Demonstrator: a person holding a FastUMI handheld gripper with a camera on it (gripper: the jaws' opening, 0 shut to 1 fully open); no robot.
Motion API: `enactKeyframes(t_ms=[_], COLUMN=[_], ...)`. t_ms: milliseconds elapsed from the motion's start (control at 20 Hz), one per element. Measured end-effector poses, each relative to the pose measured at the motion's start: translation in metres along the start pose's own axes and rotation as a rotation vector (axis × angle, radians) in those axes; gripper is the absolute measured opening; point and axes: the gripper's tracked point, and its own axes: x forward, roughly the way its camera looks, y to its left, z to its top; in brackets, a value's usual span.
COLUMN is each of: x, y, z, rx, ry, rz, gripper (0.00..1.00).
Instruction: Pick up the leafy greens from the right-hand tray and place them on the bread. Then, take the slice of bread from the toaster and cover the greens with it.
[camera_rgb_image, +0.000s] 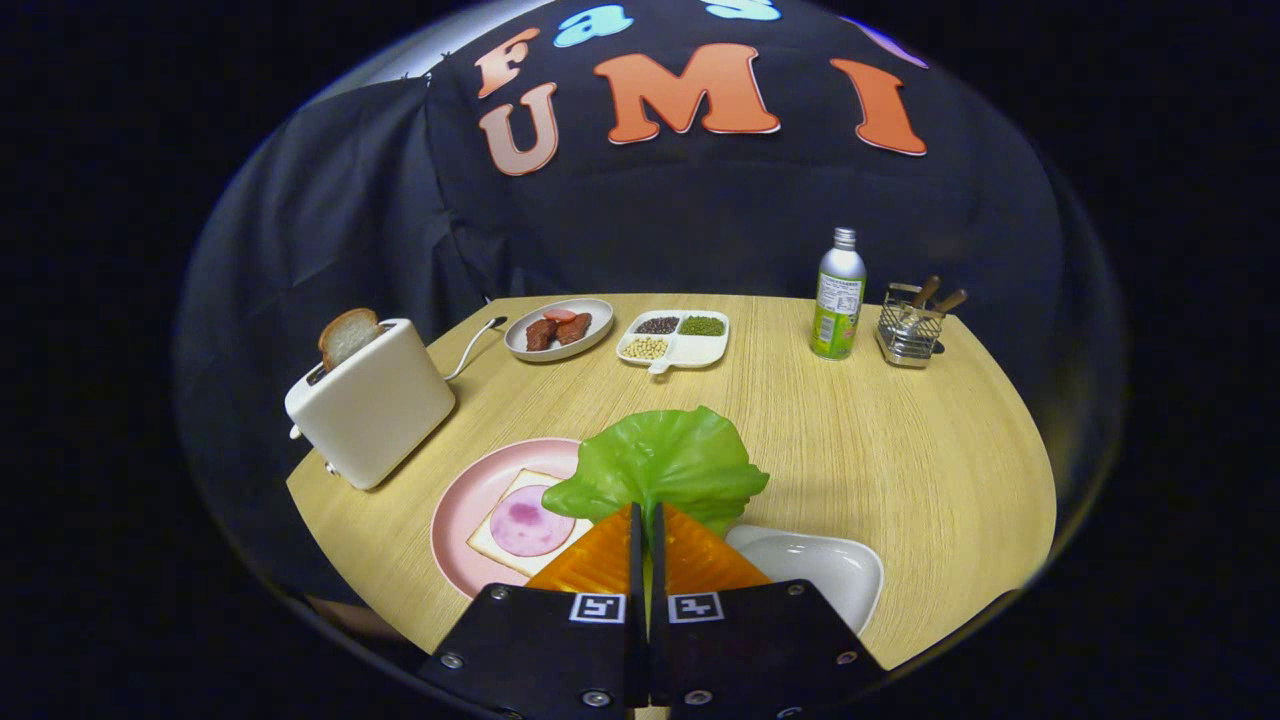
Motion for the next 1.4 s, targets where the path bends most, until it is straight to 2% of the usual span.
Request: enactKeyframes(t_ms=[600,1000,1400], x=[0.034,0.054,0.067], y=[0.069,0.098,0.105], z=[-0.002,-0.018,-0.031], rx=[-0.062,-0.087,-0.095], ry=[0.041,0.101,0.153], rz=[0.148,0.205,0.22], gripper=[0.02,0.02,0.03])
